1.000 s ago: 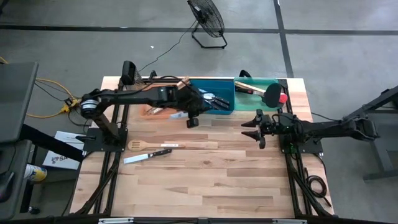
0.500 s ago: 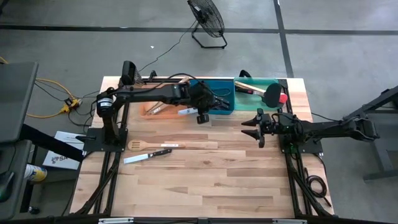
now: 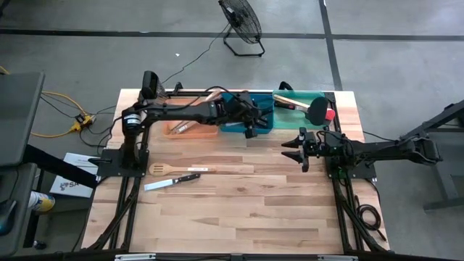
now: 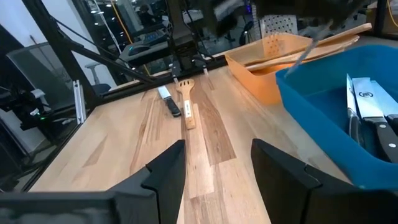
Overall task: Pick & Place Kitchen Items
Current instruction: Put the knife into the blue bin
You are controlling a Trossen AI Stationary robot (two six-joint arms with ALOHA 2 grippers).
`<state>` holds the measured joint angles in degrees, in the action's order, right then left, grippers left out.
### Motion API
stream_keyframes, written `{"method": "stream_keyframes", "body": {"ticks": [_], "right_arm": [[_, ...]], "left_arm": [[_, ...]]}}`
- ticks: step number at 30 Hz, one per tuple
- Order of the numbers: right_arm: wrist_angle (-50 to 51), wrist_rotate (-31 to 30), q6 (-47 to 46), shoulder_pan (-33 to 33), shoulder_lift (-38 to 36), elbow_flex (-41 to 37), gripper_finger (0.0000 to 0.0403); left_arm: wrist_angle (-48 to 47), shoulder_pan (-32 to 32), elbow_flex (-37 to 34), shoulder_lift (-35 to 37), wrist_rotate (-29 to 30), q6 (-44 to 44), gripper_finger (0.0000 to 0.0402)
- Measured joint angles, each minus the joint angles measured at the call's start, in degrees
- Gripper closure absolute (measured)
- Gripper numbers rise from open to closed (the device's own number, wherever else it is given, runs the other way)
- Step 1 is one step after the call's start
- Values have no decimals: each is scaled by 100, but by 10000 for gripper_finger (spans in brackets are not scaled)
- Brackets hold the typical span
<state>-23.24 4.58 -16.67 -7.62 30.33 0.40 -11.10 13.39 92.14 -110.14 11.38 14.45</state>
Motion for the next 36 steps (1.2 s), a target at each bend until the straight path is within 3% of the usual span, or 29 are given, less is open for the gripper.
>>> {"method": "stream_keyframes", "body": {"ticks": [6,13,26,36], "right_arm": [[48,-10,-2,0,34,-2,229],[74,-7,0,0,37,-4,229],[79,2,-2,0,35,-9,229],[81,2,-2,0,35,-9,229]], "left_arm": [[169,78,-14,-130,401,327,320],[198,439,-20,-454,450,315,320],[88,837,-9,-672,44,263,320],[55,919,-15,-702,-4,-262,320]]}}
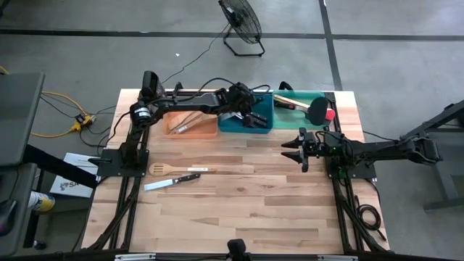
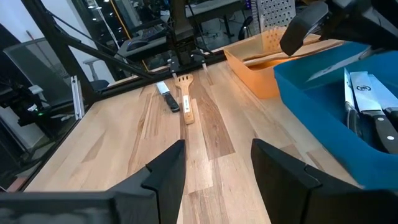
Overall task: Pick & Place Kitchen Items
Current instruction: Put the knife into the blue bin
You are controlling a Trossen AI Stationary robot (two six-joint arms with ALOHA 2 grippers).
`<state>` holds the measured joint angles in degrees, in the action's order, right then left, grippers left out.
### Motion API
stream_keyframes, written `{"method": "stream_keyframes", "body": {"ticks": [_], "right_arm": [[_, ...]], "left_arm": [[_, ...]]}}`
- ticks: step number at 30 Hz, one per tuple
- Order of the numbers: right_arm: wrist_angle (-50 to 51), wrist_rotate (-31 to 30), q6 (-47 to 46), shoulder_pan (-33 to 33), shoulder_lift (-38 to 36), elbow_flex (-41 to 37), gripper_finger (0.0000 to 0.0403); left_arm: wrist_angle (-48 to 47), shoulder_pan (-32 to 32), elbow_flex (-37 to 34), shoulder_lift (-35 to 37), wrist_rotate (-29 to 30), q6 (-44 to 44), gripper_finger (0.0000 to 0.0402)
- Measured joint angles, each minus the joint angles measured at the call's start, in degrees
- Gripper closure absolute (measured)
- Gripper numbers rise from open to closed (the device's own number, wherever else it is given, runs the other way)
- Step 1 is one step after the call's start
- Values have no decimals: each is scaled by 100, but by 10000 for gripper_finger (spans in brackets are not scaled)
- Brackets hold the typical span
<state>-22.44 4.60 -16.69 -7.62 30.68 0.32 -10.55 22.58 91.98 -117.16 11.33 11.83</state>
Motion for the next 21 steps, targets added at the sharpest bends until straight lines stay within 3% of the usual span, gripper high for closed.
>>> {"method": "stream_keyframes", "body": {"ticks": [6,16,21], "right_arm": [[1,0,1,0,0,0,229],[0,0,1,0,0,0,229],[0,0,0,0,0,0,229]], "left_arm": [[-81,36,0,0,-321,-327,320],[-264,31,0,-13,-356,-312,320],[-367,29,0,-18,-352,-304,292]]}}
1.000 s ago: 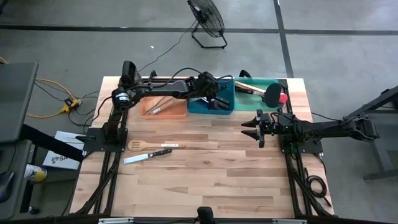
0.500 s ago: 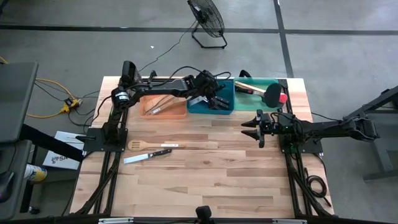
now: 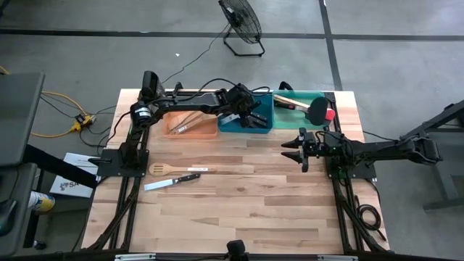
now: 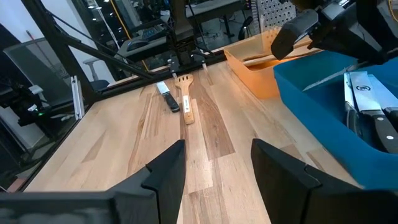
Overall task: Pick & Place Kitchen Items
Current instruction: Put the knife into the blue bin, then put the wooden serving spoon into the orange bin
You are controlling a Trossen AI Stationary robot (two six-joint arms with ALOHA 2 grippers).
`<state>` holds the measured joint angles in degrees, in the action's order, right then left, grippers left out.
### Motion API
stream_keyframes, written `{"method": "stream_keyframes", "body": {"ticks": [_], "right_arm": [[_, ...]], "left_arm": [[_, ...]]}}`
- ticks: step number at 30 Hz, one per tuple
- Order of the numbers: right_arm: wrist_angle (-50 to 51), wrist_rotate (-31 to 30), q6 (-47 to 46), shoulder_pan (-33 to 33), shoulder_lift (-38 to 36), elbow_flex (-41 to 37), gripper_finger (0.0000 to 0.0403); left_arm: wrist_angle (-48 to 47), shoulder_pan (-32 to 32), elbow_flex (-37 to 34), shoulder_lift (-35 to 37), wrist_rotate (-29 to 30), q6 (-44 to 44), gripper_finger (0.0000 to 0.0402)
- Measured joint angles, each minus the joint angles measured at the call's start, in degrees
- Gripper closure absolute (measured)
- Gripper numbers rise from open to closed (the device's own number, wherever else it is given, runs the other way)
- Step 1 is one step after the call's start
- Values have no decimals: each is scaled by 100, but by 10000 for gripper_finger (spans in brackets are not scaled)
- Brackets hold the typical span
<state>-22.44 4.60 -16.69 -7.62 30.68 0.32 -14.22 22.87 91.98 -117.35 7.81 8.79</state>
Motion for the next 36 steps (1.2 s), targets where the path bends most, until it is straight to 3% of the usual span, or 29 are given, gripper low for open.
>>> {"method": "stream_keyframes", "body": {"ticks": [22,30,36], "right_arm": [[0,0,1,0,2,0,229],[-2,2,2,0,1,0,229],[0,2,2,0,1,0,229]], "left_arm": [[-323,0,-4,203,-7,143,277],[-1969,-11,-1,956,-244,144,277],[-3977,-200,-2,1533,-398,-6,277]]}}
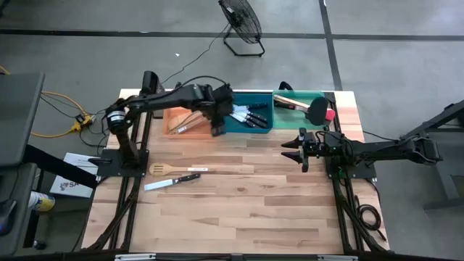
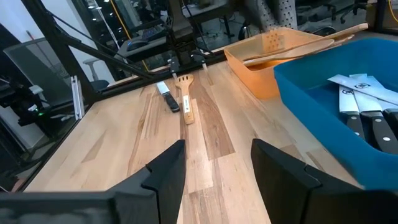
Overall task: Pick & Place Kitchen Items
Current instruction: Put the wooden serving spoon into the orange bin
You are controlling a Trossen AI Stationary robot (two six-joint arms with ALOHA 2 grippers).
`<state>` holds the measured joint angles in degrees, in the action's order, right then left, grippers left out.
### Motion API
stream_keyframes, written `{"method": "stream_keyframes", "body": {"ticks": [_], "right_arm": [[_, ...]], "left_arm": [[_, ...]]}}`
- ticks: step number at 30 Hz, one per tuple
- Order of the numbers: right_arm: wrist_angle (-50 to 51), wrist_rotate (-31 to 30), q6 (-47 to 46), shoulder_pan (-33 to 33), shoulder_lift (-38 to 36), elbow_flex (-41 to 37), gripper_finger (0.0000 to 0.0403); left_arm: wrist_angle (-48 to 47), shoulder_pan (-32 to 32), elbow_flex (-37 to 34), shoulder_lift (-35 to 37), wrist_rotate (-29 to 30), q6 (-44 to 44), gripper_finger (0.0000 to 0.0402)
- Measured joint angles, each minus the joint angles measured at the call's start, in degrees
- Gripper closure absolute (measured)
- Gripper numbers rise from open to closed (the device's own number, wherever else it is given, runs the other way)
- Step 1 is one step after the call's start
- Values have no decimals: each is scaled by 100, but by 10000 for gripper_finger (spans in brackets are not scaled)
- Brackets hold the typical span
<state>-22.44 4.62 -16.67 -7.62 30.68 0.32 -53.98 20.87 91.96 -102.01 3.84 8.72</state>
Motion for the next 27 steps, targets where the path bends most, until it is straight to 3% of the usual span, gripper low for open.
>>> {"method": "stream_keyframes", "body": {"ticks": [8,17,27], "right_arm": [[-1,0,0,0,0,0,229],[-1,0,0,0,-1,2,229],[-1,-1,-1,0,-1,1,229]], "left_arm": [[-1486,-848,-26,468,513,-836,277],[-1459,-1901,-505,590,781,-2337,277],[-1303,-2667,-1864,588,995,-3109,277]]}}
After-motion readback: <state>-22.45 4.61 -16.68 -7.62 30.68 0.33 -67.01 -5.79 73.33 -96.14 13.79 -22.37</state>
